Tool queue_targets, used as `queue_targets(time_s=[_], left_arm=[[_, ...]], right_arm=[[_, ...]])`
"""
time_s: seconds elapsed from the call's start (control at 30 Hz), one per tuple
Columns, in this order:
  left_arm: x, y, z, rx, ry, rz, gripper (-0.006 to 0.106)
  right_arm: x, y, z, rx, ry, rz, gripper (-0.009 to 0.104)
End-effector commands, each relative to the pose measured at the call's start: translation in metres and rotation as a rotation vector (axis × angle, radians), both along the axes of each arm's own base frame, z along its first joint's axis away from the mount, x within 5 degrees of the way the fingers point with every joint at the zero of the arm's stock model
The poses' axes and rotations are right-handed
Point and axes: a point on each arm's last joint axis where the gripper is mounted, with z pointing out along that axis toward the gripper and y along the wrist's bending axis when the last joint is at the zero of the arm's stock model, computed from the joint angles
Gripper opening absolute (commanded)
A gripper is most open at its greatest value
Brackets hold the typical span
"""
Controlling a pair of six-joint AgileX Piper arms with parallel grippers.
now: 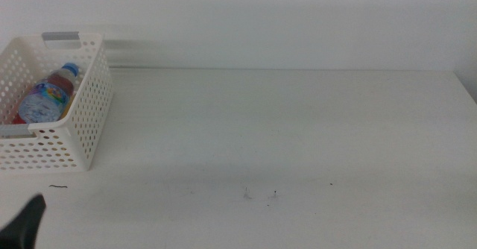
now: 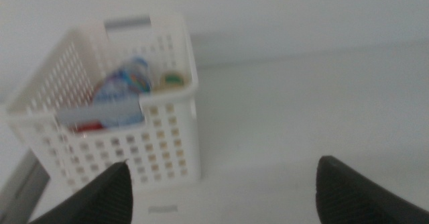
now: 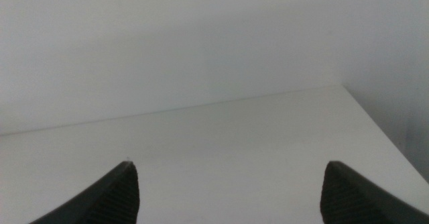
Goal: Use arms to grab the bottles and put them into the dustbin to the left of the table.
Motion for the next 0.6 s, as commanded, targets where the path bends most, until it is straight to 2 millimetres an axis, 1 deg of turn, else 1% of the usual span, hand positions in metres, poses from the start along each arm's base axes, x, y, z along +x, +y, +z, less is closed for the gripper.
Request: queue_targets(time_s=[0.0, 0.1, 0.17, 0.2, 0.23, 0.27, 0.3, 0.47, 0.57], left_arm=[[-0.003, 0.001, -0.013, -0.009, -0.011, 0.007, 0.094], [-0.006, 0.001, -0.028, -0.009, -0.010, 0.007, 0.094], [-0.009, 0.001, -0.035, -0.010, -0.037, 0.010, 0.094], [-0.010, 0.001, -0.034, -0.011, -0.064, 0.011, 0.094], [-0.011, 0.001, -0.034, -0.009, -0.059, 0.008, 0.094], [-0.012, 0.000, -0.038, -0.004, -0.016, -0.003, 0.094], [-0.012, 0.000, -0.038, -0.014, -0.019, -0.002, 0.094], [-0.011, 0.001, -0.032, -0.018, -0.081, 0.013, 0.094], [-0.011, 0.002, -0.031, -0.016, -0.089, 0.015, 0.094]], right_arm=[[-0.003, -0.001, -0.009, -0.028, -0.020, -0.012, 0.085], [-0.005, -0.001, -0.018, -0.053, -0.016, -0.014, 0.085], [-0.005, -0.001, -0.018, -0.053, -0.023, -0.014, 0.085], [-0.005, -0.001, -0.017, -0.053, -0.031, -0.014, 0.085], [-0.005, -0.001, -0.017, -0.053, -0.031, -0.014, 0.085], [-0.005, -0.001, -0.018, -0.053, -0.019, -0.014, 0.085], [-0.005, -0.001, -0.018, -0.053, -0.023, -0.014, 0.085], [-0.005, -0.001, -0.018, -0.053, -0.025, -0.014, 0.085], [-0.005, -0.001, -0.017, -0.053, -0.027, -0.014, 0.085]])
